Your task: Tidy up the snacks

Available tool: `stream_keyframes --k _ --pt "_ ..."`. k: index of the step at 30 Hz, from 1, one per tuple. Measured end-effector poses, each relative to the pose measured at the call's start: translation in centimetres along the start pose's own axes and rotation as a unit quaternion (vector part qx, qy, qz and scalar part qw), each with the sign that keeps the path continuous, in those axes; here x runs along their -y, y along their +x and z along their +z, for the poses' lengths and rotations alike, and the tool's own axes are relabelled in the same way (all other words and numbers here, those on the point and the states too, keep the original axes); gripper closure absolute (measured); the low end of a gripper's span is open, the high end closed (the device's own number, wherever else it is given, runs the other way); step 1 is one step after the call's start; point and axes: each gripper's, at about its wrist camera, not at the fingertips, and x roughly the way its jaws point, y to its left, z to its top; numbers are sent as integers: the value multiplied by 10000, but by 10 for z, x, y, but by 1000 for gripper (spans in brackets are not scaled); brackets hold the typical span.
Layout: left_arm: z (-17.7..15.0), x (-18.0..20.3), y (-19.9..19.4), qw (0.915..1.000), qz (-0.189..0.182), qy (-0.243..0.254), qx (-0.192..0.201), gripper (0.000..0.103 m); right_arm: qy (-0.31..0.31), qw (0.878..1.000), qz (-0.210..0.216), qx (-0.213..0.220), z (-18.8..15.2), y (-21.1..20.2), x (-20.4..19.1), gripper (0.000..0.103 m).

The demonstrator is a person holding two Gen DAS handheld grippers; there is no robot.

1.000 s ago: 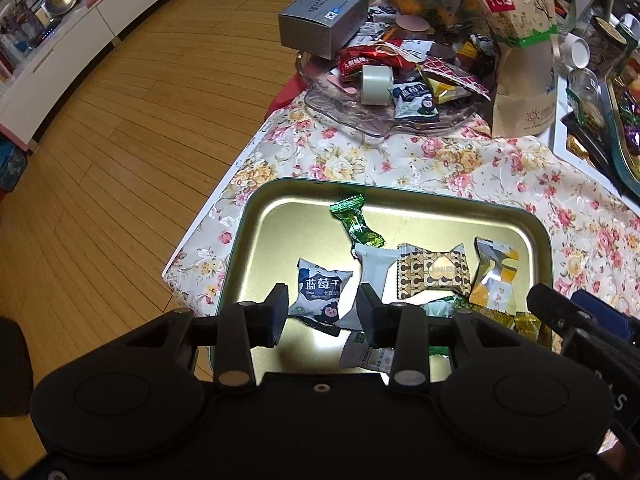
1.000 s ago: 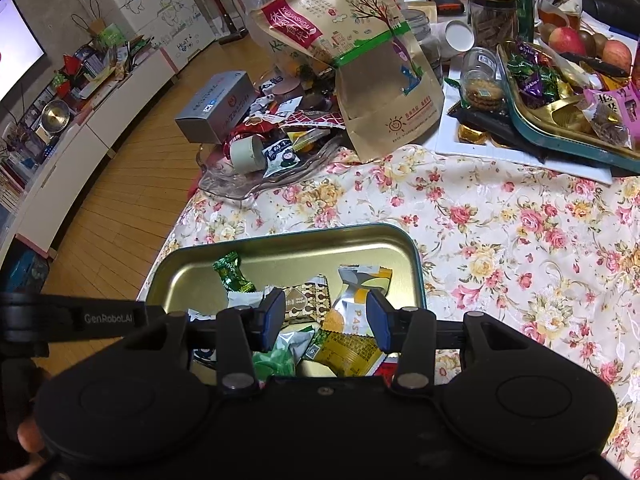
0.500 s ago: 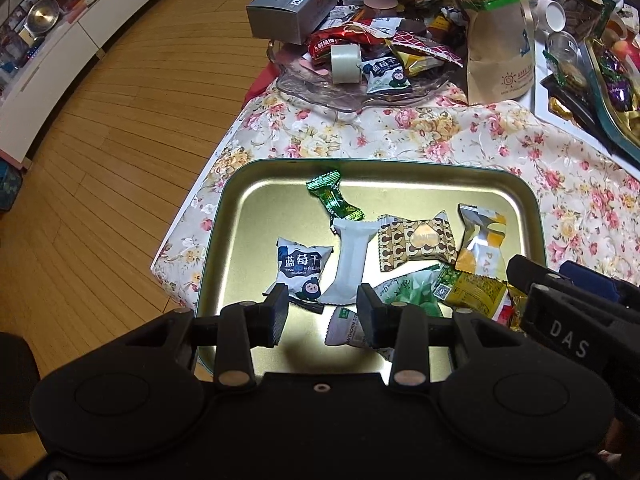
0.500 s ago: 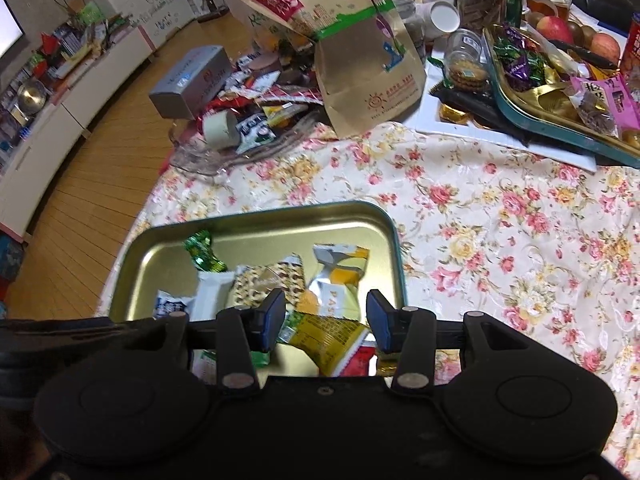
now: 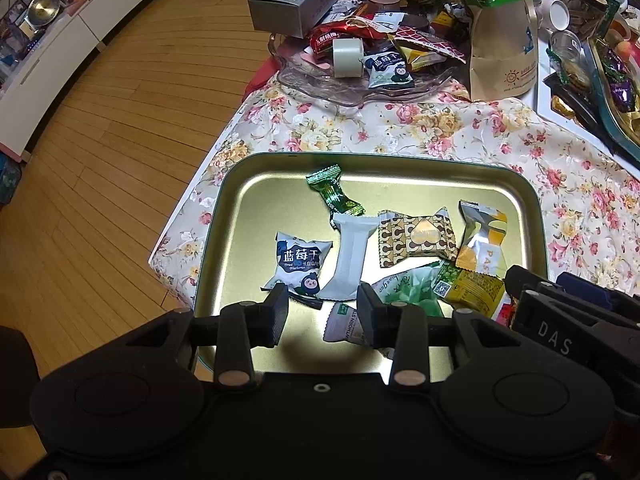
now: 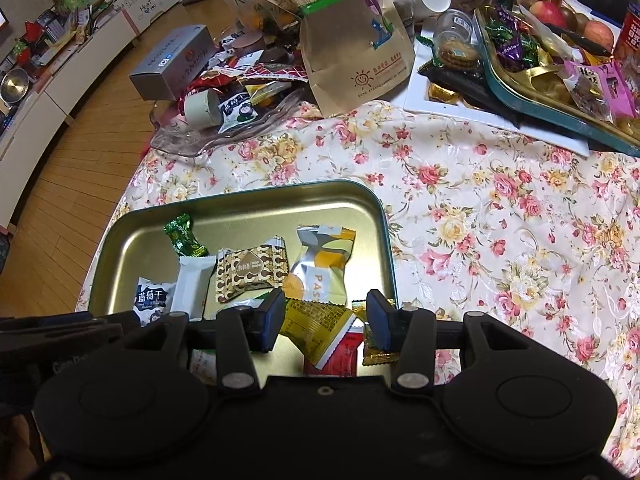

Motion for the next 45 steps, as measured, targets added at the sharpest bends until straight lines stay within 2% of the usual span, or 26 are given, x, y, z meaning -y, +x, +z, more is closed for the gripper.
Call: stream_keyframes --k 18,45 --pt "2 -3 7 9996 -96 -138 -217 55 15 9999 -113 -104 0 2 1 55" --pt "3 -3 8 9995 -50 -190 -246 55 -21 9998 -102 -190 -1 5 1 55"
